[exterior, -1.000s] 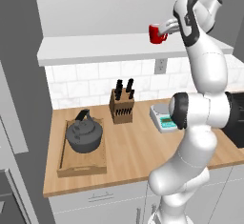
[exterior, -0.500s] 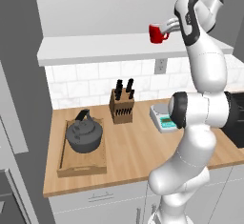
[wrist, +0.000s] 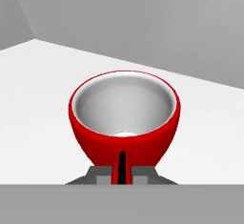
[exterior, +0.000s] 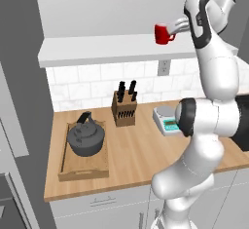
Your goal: Pick the kettle from the counter and place it on the tray. Then pick the mug from the cabinet and place it on the tray. Then close the cabinet doors.
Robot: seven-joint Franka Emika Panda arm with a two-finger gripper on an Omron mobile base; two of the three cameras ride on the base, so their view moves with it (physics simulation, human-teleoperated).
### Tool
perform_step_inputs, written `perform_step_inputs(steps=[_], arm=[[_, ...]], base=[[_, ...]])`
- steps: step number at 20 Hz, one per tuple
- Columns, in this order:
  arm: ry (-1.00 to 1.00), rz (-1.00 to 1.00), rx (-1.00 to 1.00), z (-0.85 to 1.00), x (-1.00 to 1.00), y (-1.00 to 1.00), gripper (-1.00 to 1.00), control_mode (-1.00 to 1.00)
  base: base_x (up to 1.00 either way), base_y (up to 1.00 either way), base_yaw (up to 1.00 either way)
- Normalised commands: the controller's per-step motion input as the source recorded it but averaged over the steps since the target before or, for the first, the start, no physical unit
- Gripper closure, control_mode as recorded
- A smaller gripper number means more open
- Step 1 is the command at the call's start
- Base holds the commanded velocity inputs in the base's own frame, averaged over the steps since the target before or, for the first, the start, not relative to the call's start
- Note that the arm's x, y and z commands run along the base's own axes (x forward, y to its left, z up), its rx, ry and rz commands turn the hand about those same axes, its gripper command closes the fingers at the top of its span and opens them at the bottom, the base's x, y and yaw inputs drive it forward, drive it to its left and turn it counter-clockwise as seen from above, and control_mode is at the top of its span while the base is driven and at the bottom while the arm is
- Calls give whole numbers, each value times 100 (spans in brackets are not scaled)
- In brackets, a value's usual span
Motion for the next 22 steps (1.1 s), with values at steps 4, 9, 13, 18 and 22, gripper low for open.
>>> perform_step_inputs(steps=[4, 9, 13, 18, 22], arm=[[-19, 0, 0, -4, -97, 35, 100, -100], [-18, 0, 0, -7, -100, 52, 100, -100], [-1, 12, -5, 0, -100, 53, 100, -100], [0, 30, -7, -21, -100, 68, 100, -100], [-3, 39, -4, -49, -100, 100, 100, -100]], base=[[0, 0, 0], [0, 0, 0], [0, 0, 0], [0, 0, 0], [0, 0, 0]])
